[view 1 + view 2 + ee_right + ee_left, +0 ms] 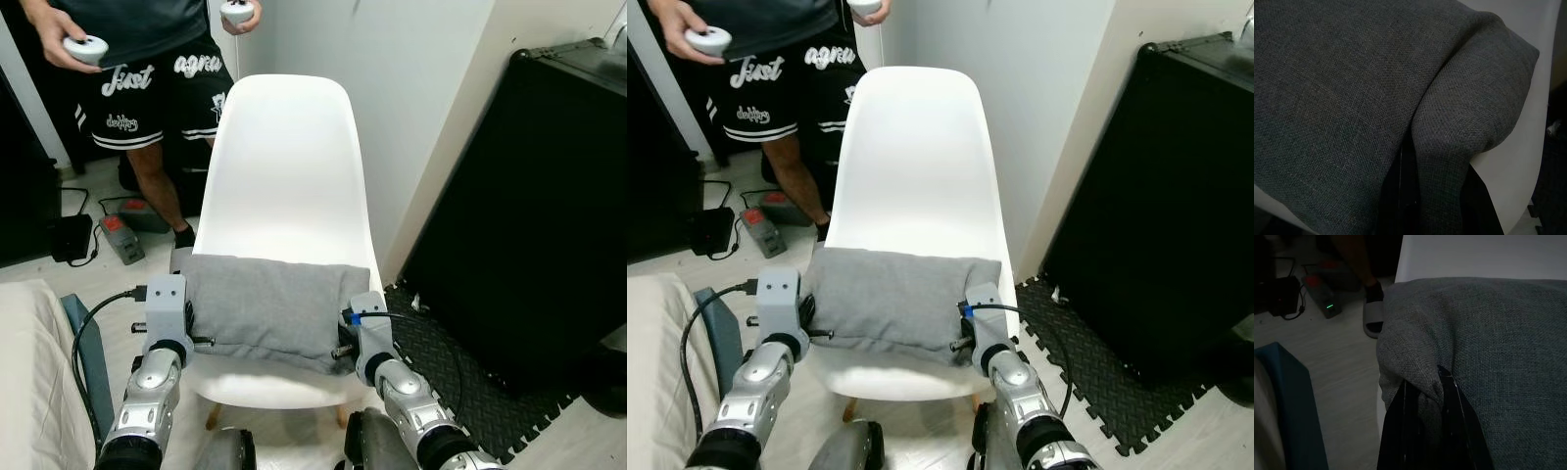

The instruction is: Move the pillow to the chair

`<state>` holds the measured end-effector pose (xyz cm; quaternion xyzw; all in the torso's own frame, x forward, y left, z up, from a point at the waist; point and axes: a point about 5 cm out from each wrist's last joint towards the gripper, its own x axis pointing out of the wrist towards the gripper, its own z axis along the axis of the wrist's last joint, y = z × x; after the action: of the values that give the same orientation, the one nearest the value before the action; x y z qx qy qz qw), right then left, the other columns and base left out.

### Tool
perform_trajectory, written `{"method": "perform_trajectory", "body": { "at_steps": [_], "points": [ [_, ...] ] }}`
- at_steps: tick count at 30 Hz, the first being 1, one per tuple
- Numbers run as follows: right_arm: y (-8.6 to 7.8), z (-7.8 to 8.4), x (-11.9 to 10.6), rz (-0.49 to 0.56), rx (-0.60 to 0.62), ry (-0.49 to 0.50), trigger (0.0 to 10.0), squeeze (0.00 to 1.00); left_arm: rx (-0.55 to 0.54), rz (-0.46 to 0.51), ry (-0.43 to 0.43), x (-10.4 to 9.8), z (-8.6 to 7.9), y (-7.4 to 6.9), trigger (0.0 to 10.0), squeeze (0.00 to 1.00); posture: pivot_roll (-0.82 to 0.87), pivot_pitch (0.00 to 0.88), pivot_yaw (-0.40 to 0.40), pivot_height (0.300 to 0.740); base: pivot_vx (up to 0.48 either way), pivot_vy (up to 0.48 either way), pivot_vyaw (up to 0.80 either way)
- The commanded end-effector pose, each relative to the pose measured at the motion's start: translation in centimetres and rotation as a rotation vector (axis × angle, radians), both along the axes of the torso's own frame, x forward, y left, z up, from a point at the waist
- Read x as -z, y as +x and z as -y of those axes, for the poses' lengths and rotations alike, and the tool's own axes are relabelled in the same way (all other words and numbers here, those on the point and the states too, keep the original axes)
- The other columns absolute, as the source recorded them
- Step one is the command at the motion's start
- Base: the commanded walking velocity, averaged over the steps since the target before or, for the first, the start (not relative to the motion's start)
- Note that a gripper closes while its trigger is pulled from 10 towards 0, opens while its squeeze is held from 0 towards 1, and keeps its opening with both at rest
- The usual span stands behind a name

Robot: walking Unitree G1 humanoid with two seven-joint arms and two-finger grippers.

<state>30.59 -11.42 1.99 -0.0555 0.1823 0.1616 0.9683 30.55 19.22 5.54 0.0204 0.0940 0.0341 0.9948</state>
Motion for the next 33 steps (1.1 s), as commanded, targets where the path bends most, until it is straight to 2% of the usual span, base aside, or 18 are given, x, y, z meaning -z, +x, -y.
{"method": "perform_trajectory", "body": {
  "at_steps": [1, 2, 4, 5, 6, 7, 13, 19, 26, 33],
  "points": [
    [0.4, 0.9, -0.4, 0.034, 0.028, -0.009, 10.0, 0.00, 0.045, 0.013, 0.007, -0.1, 0.8, 0.4, 10.0, 0.00, 0.02, 0.154, -0.059, 0.617, 0.000, 0.000, 0.00],
    [0.4, 0.9, -0.4, 0.034, 0.028, -0.009, 10.0, 0.00, 0.045, 0.013, 0.007, -0.1, 0.8, 0.4, 10.0, 0.00, 0.02, 0.154, -0.059, 0.617, 0.000, 0.000, 0.00],
    [0.4, 3.0, -0.4, 0.041, 0.095, -0.010, 10.0, 0.00, 0.083, 0.021, 0.007, -0.1, 1.7, 0.6, 10.0, 0.00, 0.01, 0.143, -0.037, 0.617, 0.000, 0.000, 0.00],
    [0.4, 3.0, -0.4, 0.041, 0.095, -0.010, 10.0, 0.00, 0.083, 0.021, 0.007, -0.1, 1.7, 0.6, 10.0, 0.00, 0.01, 0.143, -0.037, 0.617, 0.000, 0.000, 0.00],
    [0.4, 3.7, -0.4, 0.045, 0.117, -0.012, 10.0, 0.00, 0.099, 0.024, 0.007, -0.1, 2.0, 0.7, 10.0, 0.00, 0.01, 0.143, -0.037, 0.617, 0.000, 0.000, 0.00],
    [-0.1, 5.3, -0.3, 0.057, 0.169, -0.007, 10.0, 0.00, 0.151, 0.023, -0.004, 0.2, 3.4, 0.5, 10.0, 0.00, 0.00, 0.135, -0.016, 0.617, 0.000, 0.000, 0.00],
    [-0.9, 6.5, 0.0, 0.076, 0.213, -0.009, 10.0, 0.00, 0.221, 0.016, -0.013, 0.5, 5.3, 0.5, 10.0, 0.00, -0.02, 0.126, 0.024, 0.617, 0.000, 0.000, 0.00],
    [-1.5, 6.9, 0.3, 0.089, 0.251, 0.001, 10.0, 0.00, 0.274, 0.008, -0.023, 0.4, 7.1, 1.2, 10.0, 0.00, -0.04, 0.123, 0.052, 0.617, 0.000, 0.000, 0.00],
    [-1.5, 6.2, 0.4, 0.085, 0.243, 0.017, 10.0, 0.00, 0.269, 0.014, -0.027, 0.2, 7.1, 1.4, 10.0, 0.00, -0.04, 0.124, 0.053, 0.617, 0.000, 0.000, 0.00],
    [-1.4, 5.6, 0.2, 0.093, 0.234, 0.041, 10.0, 0.00, 0.260, 0.020, -0.022, 0.2, 6.6, 1.5, 10.0, 0.00, -0.03, 0.129, 0.044, 0.592, 0.000, 0.000, 0.00]
  ]
}}
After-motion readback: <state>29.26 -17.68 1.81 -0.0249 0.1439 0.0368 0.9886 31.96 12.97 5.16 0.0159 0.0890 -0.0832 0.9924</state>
